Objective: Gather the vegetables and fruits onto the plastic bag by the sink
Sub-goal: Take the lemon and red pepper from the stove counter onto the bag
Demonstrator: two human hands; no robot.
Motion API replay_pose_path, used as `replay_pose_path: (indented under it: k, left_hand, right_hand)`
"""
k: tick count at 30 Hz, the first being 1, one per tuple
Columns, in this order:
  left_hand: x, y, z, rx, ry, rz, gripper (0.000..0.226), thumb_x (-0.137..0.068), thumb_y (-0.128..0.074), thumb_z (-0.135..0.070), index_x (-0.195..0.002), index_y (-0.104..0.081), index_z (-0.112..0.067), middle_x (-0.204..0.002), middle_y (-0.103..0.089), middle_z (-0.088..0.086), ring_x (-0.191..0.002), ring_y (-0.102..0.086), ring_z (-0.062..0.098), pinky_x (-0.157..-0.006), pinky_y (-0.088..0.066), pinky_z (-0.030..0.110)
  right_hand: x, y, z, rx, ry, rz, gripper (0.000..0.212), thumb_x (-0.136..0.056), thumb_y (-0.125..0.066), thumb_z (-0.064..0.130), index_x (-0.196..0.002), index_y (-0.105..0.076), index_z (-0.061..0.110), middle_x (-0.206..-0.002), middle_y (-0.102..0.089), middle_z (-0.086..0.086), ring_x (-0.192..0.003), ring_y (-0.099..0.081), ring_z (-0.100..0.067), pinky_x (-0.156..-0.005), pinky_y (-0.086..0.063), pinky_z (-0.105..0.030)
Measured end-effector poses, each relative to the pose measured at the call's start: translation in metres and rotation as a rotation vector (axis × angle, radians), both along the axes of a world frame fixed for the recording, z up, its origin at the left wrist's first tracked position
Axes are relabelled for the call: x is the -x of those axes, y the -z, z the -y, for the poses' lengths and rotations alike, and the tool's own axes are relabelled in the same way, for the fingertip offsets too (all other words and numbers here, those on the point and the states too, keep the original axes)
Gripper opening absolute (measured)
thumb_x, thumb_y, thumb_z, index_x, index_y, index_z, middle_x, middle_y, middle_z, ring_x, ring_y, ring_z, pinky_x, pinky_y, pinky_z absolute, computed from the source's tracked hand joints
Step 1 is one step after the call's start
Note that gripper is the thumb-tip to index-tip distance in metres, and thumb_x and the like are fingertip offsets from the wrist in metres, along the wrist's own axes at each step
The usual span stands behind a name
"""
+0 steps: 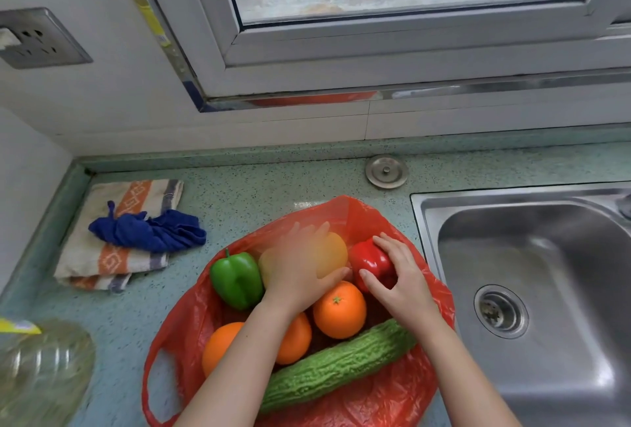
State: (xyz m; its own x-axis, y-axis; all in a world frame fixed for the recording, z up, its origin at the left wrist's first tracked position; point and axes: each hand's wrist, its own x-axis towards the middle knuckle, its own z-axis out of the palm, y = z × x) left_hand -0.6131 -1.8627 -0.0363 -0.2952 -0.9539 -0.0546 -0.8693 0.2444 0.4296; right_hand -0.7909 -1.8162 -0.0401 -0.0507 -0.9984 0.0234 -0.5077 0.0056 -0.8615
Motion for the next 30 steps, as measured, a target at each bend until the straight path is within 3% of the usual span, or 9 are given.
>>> replay_pose_path:
  k: [3, 8, 10, 14, 19, 24, 30]
  left_hand:
    - [0.0, -0.001, -0.002, 0.003, -0.002, -0.002, 0.082, -0.076, -0.056, -0.059, -0.142, -0.019, -0.029, -0.146, -0.029, 0.004, -0.139, -0.009, 0.021, -0.112, -0.009, 0.041]
    - [0.0, -0.003, -0.003, 0.003, -0.008, -0.017, 0.082, -0.076, -0.058, -0.058, -0.142, -0.02, -0.028, -0.147, -0.029, 0.005, -0.139, -0.009, 0.022, -0.113, -0.01, 0.042]
    - [0.0, -0.003, -0.004, 0.01, -0.01, -0.02, 0.082, -0.076, -0.058, -0.058, -0.142, -0.02, -0.027, -0.147, -0.029, 0.006, -0.139, -0.01, 0.022, -0.113, -0.011, 0.042]
    - [-0.001, -0.004, -0.005, 0.032, -0.022, -0.025, 0.081, -0.076, -0.059, -0.056, -0.142, -0.022, -0.026, -0.147, -0.028, 0.008, -0.138, -0.012, 0.024, -0.112, -0.012, 0.044]
    - [-0.003, -0.005, -0.008, 0.026, -0.047, -0.023, 0.079, -0.077, -0.058, -0.055, -0.142, -0.021, -0.027, -0.15, -0.022, 0.007, -0.139, -0.01, 0.023, -0.112, -0.01, 0.041]
    - [-0.004, -0.007, -0.01, 0.023, -0.058, -0.016, 0.079, -0.079, -0.057, -0.054, -0.142, -0.018, -0.028, -0.152, -0.015, 0.006, -0.139, -0.008, 0.022, -0.111, -0.007, 0.04]
    - [-0.007, -0.009, -0.012, 0.061, -0.078, -0.017, 0.076, -0.079, -0.059, -0.051, -0.141, -0.026, -0.022, -0.15, -0.021, 0.01, -0.138, -0.013, 0.027, -0.111, -0.012, 0.044]
  right_hand:
    - [0.001, 0.001, 0.001, 0.007, -0.014, -0.017, 0.057, -0.077, -0.07, 0.028, -0.128, -0.044, 0.021, -0.131, -0.039, 0.006, -0.125, -0.032, -0.004, -0.096, -0.017, 0.0]
    - [0.0, 0.0, 0.001, 0.041, -0.007, -0.029, 0.058, -0.076, -0.071, 0.024, -0.128, -0.045, 0.019, -0.131, -0.04, 0.004, -0.125, -0.033, -0.006, -0.098, -0.016, 0.0]
    - [0.0, -0.001, 0.001, 0.051, -0.005, -0.037, 0.059, -0.076, -0.07, 0.028, -0.128, -0.045, 0.02, -0.131, -0.041, 0.005, -0.125, -0.034, -0.006, -0.099, -0.018, -0.003]
    - [-0.001, -0.005, 0.001, 0.066, 0.009, -0.05, 0.061, -0.074, -0.064, 0.036, -0.128, -0.044, 0.019, -0.129, -0.043, 0.003, -0.126, -0.035, -0.008, -0.103, -0.025, -0.021]
    - [-0.002, -0.005, 0.002, 0.075, 0.004, -0.084, 0.059, -0.077, -0.069, 0.027, -0.129, -0.043, 0.017, -0.133, -0.044, -0.003, -0.126, -0.034, -0.01, -0.102, -0.021, -0.015]
    - [-0.002, -0.006, 0.003, 0.078, 0.012, -0.094, 0.059, -0.077, -0.071, 0.022, -0.129, -0.043, 0.016, -0.134, -0.044, -0.004, -0.127, -0.032, -0.009, -0.103, -0.023, -0.019]
    - [-0.004, -0.011, 0.002, 0.068, 0.013, -0.115, 0.06, -0.074, -0.062, 0.034, -0.128, -0.045, 0.015, -0.134, -0.045, -0.007, -0.128, -0.035, -0.014, -0.103, -0.026, -0.024]
